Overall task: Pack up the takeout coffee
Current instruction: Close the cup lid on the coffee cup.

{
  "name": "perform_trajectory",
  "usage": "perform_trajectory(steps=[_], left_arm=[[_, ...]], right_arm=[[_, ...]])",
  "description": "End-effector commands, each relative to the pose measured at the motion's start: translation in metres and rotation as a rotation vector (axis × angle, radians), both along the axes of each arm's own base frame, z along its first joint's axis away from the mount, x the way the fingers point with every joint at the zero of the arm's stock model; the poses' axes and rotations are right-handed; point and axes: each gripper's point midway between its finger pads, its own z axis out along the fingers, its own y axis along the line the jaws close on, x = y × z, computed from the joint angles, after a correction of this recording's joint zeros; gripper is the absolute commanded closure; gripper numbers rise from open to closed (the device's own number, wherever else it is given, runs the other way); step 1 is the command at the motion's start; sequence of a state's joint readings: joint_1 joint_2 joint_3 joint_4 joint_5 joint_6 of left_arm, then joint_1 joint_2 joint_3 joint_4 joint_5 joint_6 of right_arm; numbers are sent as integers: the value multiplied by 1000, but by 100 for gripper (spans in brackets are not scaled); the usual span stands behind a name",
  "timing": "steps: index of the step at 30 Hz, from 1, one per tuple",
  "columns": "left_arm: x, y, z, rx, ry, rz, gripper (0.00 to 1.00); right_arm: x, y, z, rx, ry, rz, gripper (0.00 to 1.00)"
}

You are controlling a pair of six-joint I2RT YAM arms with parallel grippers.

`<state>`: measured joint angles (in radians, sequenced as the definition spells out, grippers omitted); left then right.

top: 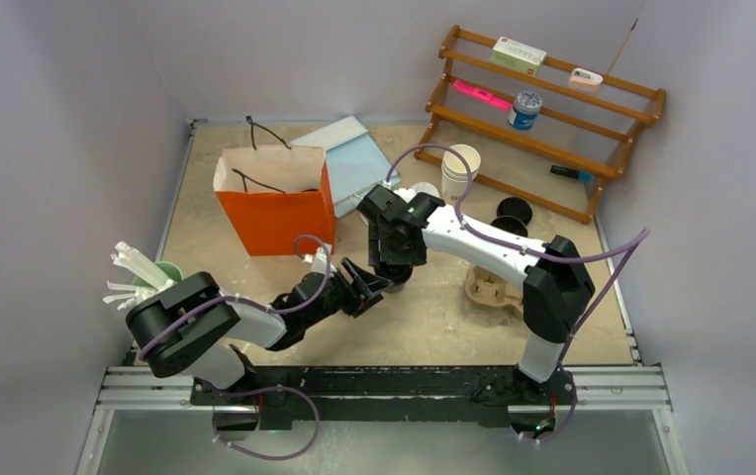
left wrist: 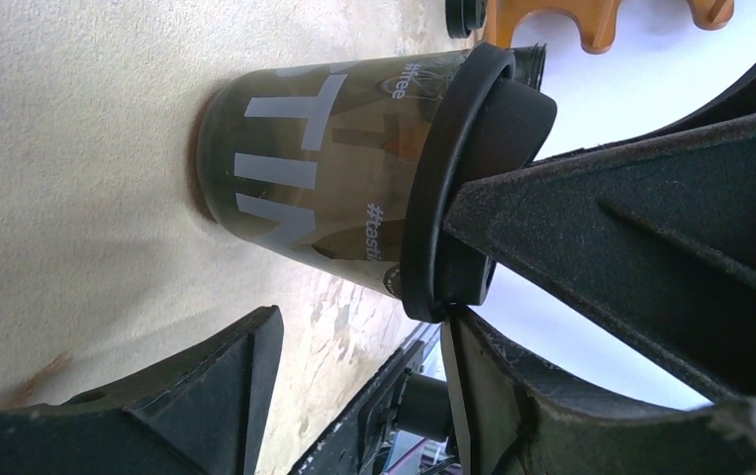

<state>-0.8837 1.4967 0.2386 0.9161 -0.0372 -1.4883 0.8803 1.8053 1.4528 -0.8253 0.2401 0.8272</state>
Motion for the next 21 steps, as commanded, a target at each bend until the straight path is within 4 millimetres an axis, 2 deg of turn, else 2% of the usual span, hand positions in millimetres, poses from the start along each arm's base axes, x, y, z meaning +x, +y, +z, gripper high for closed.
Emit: perform_trajectory(steps=[1,6,10,14,17,21], left_arm=[[-9,18,-43,226,52,-39,38],[-8,21,-16,312,1,-82,32],[-18,42,-3,353,14,-60,29],[-30,64,4,366,35,-24,27],[-37,76,1,344,57,-11,27],[-24,86,0,283,44,-15,27]], right_arm=[[-59,-43,-69,-231,305,74,67],[-43,-44,-57,-231,236,130,66],[-34,-46,-50,-232,200,175,67],[-26,-48,-47,-216,180,263,67],[-26,-45,-45,-179,175,403,66],[-29,-37,-40,-102,140,575,60]])
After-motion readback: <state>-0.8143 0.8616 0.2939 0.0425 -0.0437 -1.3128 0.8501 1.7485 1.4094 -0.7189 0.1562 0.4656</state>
